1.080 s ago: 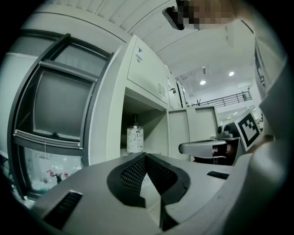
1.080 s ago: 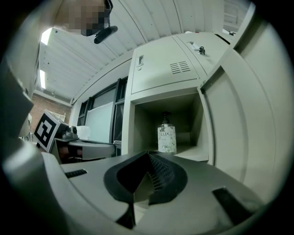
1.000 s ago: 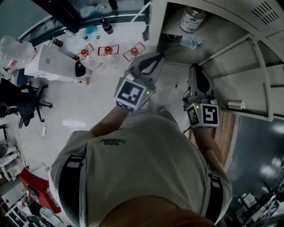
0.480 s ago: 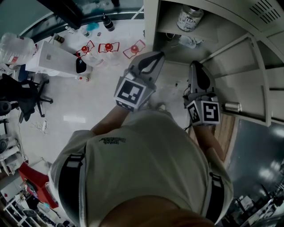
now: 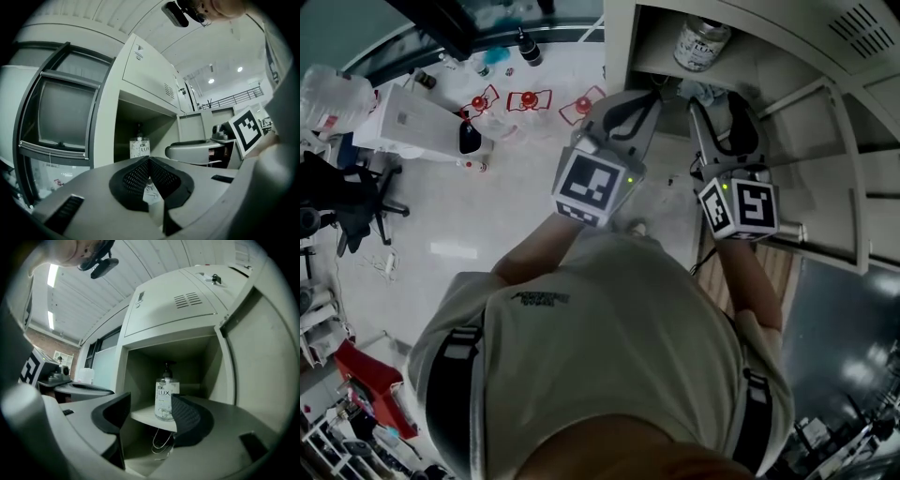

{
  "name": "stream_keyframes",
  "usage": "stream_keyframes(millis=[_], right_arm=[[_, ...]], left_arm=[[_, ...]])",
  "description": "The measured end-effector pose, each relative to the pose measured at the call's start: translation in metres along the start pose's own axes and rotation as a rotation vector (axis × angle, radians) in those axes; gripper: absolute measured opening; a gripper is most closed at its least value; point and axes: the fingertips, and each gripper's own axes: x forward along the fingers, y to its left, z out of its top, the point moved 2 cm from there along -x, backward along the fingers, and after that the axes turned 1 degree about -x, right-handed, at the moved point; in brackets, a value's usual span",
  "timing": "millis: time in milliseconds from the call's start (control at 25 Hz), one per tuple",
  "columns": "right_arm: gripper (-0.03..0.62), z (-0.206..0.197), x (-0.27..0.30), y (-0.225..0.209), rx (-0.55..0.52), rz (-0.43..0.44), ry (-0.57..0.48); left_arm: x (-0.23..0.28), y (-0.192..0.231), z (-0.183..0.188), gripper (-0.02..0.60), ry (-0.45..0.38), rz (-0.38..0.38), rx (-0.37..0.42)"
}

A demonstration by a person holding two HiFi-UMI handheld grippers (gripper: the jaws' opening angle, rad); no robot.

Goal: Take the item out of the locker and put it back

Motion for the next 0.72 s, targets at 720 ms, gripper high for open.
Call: stream_keyframes(millis=[720], right_arm=[[0.413,-0.021,0.109,-0.038,-0.016,-0.094,0.152]], left_arm=[[0.035,0.003,0.001,0.012,0.048,-0.006,-0.014]])
